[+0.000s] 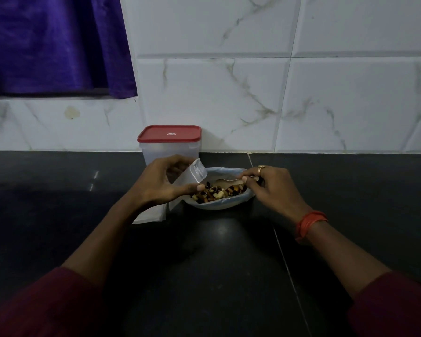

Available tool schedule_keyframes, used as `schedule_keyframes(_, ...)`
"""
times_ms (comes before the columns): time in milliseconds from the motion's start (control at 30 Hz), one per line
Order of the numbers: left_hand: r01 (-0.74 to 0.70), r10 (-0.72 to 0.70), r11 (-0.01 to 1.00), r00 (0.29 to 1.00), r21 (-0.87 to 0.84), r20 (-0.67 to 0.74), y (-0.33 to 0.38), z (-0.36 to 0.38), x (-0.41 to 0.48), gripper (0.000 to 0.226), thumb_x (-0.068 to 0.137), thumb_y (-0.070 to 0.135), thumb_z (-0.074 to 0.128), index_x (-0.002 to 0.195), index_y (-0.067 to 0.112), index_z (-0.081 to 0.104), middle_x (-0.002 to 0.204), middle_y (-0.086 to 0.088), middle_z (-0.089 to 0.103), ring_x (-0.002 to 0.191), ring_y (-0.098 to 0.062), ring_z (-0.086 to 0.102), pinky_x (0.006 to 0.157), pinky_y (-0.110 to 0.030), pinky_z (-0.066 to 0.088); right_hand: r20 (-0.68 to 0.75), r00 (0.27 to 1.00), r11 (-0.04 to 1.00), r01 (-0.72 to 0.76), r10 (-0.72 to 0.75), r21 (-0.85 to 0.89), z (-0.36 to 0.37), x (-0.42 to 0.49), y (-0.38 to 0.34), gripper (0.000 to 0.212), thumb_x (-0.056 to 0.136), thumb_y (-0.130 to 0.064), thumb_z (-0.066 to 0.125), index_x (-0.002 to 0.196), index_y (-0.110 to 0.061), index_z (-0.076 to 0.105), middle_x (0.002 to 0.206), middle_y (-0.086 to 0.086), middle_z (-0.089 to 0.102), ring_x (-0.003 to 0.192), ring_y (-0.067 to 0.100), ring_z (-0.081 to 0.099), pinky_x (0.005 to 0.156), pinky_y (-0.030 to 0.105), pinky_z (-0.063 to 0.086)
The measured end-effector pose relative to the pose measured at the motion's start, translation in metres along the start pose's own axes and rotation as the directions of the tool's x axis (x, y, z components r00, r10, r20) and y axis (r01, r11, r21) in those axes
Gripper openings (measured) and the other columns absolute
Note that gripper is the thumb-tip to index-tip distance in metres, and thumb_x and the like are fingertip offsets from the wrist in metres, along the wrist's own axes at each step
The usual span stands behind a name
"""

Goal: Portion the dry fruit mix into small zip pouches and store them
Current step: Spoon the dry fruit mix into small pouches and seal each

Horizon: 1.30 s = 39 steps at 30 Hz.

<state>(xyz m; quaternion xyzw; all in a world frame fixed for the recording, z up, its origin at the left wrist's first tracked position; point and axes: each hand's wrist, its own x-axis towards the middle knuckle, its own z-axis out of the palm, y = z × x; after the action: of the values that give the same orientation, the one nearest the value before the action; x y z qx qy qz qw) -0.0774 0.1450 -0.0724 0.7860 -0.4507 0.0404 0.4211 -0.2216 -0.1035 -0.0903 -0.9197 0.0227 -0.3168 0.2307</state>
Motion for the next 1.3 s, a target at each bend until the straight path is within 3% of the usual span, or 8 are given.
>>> schedule_keyframes(300,0.005,-0.005,1.000,1.000,-0.019,0.026,0.000,0.002,0.001,0.068,0.073,0.052,0.082,0.131,0.024,0.063,0.120,0.010,0.068,0.106,-0.001,0.063,0.080,-0.011,0.050,0.049,0.999,1.000,-0.011,0.010,0.012,0.002,0.000,-0.007,0.018,0.096,-0.021,0.065,0.108,-0.020,0.077,0.082,-0.020,0.061,0.071,-0.020,0.054,0.064,0.001,0.037)
schedule_keyframes(400,0.013,-0.013,1.000,1.000,-0.018,0.026,-0.001,0.000,0.001,0.068,0.071,0.055,0.080,0.130,0.026,0.063,0.117,0.011,0.069,0.103,0.000,0.064,0.080,-0.014,0.051,0.027,0.999,1.000,-0.026,0.026,-0.008,0.001,0.001,-0.006,0.018,0.096,-0.022,0.065,0.108,-0.021,0.078,0.083,-0.022,0.058,0.069,-0.016,0.054,0.062,0.002,0.036)
schedule_keyframes(500,0.015,-0.014,1.000,0.999,-0.026,0.031,0.001,0.001,0.000,0.065,0.072,0.055,0.078,0.129,0.025,0.064,0.115,0.012,0.070,0.100,0.004,0.063,0.076,-0.010,0.051,0.066,0.996,0.997,-0.066,0.064,0.026,0.010,0.003,-0.010,0.018,0.096,-0.025,0.065,0.109,-0.025,0.078,0.093,-0.014,0.073,0.073,-0.010,0.058,0.070,0.005,0.038)
schedule_keyframes(600,0.022,-0.022,1.000,0.999,-0.020,0.042,0.001,0.001,0.000,0.064,0.075,0.051,0.081,0.130,0.024,0.063,0.117,0.010,0.069,0.103,-0.001,0.064,0.082,-0.016,0.053,0.075,0.990,0.992,-0.125,0.123,0.020,0.018,0.004,-0.015,0.020,0.096,-0.030,0.063,0.109,-0.027,0.077,0.101,-0.009,0.076,0.086,0.003,0.064,0.079,0.021,0.048)
schedule_keyframes(733,0.027,-0.027,0.999,0.999,-0.025,0.021,-0.001,0.000,-0.001,0.069,0.073,0.051,0.082,0.133,0.024,0.062,0.121,0.008,0.068,0.108,-0.005,0.063,0.085,-0.017,0.051,-0.019,0.979,0.979,-0.201,0.202,0.032,0.018,0.004,-0.014,0.018,0.095,-0.031,0.062,0.104,-0.030,0.078,0.094,-0.007,0.076,0.085,0.008,0.067,0.080,0.027,0.053)
schedule_keyframes(933,0.032,-0.033,0.999,0.999,0.013,0.030,-0.002,-0.001,0.000,0.075,0.070,0.053,0.080,0.136,0.023,0.060,0.128,0.005,0.066,0.116,-0.009,0.061,0.088,-0.015,0.047,0.083,0.962,0.959,-0.269,0.262,0.088,0.022,0.005,-0.018,0.017,0.095,-0.032,0.063,0.104,-0.029,0.078,0.092,-0.010,0.075,0.089,0.009,0.068,0.084,0.032,0.056)
schedule_keyframes(1067,0.033,-0.034,0.999,0.999,0.041,0.032,-0.004,-0.003,0.000,0.074,0.070,0.054,0.079,0.134,0.023,0.061,0.126,0.006,0.067,0.114,-0.009,0.062,0.085,-0.013,0.047,0.033,0.937,0.934,-0.350,0.349,0.076,0.023,0.006,-0.017,0.018,0.095,-0.035,0.061,0.101,-0.029,0.077,0.081,-0.008,0.074,0.079,0.012,0.069,0.079,0.038,0.058)
schedule_keyframes(1300,0.028,-0.028,0.995,1.000,0.100,-0.006,0.003,0.004,-0.001,0.074,0.067,0.051,0.082,0.131,0.020,0.064,0.120,0.008,0.065,0.097,0.001,0.060,0.072,-0.006,0.043,-0.021,0.884,0.871,-0.456,0.467,0.181,0.016,0.004,-0.018,0.017,0.093,-0.026,0.062,0.083,-0.027,0.076,0.071,-0.015,0.068,0.078,0.004,0.064,0.069,0.025,0.049)
